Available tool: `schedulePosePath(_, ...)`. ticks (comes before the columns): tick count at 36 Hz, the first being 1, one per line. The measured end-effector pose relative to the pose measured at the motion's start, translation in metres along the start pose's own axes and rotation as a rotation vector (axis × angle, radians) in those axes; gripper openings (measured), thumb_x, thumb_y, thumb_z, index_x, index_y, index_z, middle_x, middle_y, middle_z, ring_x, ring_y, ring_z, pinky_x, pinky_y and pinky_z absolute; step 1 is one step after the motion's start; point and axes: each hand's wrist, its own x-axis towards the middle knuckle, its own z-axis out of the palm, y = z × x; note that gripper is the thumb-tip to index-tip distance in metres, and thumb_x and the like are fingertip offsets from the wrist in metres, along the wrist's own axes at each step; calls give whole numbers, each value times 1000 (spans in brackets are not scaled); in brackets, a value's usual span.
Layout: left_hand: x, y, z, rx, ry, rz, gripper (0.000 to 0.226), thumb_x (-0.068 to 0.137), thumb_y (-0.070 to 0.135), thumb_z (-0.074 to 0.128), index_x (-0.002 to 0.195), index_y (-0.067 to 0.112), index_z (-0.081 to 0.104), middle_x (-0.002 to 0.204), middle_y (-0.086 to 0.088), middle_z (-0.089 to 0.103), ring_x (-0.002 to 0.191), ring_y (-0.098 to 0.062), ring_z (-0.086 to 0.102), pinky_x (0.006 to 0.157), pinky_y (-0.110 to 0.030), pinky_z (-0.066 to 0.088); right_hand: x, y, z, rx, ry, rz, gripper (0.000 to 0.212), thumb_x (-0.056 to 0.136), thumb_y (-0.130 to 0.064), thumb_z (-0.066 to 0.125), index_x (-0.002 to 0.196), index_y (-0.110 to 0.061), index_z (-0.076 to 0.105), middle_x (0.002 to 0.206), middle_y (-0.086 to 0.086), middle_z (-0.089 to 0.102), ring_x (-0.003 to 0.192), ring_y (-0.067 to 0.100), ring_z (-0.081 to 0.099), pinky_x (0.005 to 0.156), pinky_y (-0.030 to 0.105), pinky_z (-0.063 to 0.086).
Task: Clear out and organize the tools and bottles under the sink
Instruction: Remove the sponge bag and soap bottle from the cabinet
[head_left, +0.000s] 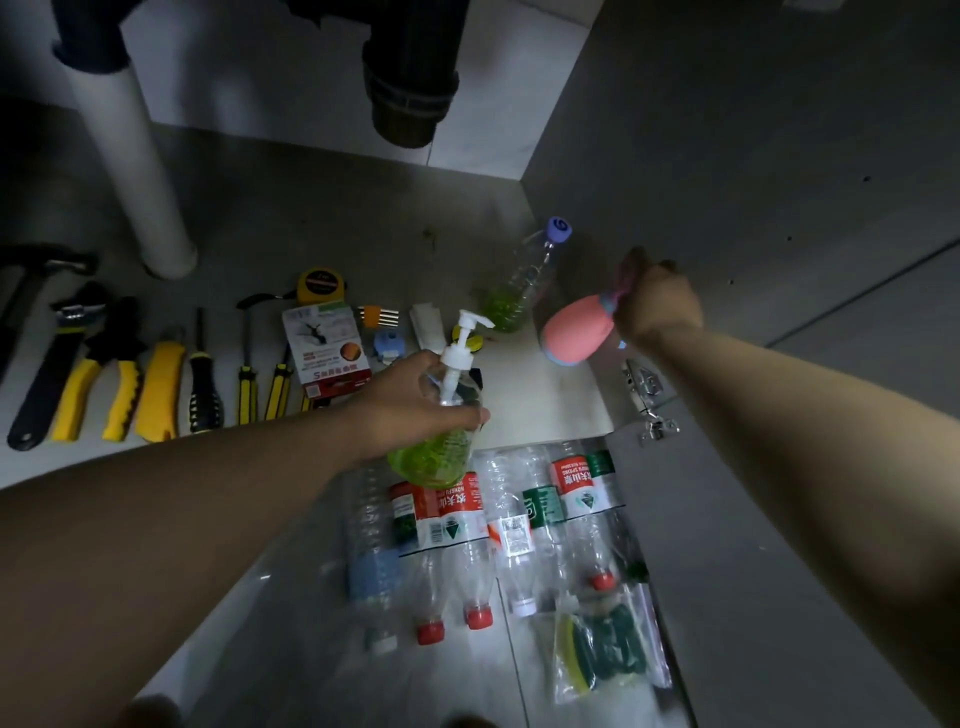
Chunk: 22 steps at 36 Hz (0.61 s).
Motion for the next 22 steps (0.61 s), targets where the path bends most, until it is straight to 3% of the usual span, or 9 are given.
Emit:
schedulePosePath(7, -13, 22, 0, 149, -24, 36, 64, 73, 53, 86, 127, 34, 58, 116, 10, 62, 106, -10, 62, 91, -29, 51, -43, 4, -29, 85, 82, 24, 39, 90, -22, 58, 127, -13, 50, 127, 20, 52, 112, 44, 59, 88, 43, 49)
schedulePosePath(11, -36, 45, -1, 246, -37, 80, 64, 70, 55, 87, 125, 37, 59, 115, 13, 64, 103, -8, 63, 95, -32, 52, -85, 11, -57, 132, 135, -51, 32, 97, -32, 51, 119, -10, 56, 121, 19, 54, 104, 44, 61, 83, 46, 52)
schedulePosePath(17, -85, 89, 7, 318, -32, 159, 63, 70, 51, 89, 123, 33, 61, 107, 13, 67, 98, -3, 63, 77, -20, 45, -164, 34, -83, 243, 95, -178, 27, 97, -31, 52, 114, -12, 60, 113, 14, 52, 96, 40, 61, 80, 47, 53)
schedulePosePath(22, -127, 111, 14, 292, 12, 156, 62, 69, 52, 89, 120, 30, 62, 113, 7, 69, 105, -12, 66, 99, -37, 53, -229, 51, -82, 282, -44, -261, 27, 95, -35, 49, 114, -19, 60, 107, 7, 49, 92, 37, 61, 79, 46, 53)
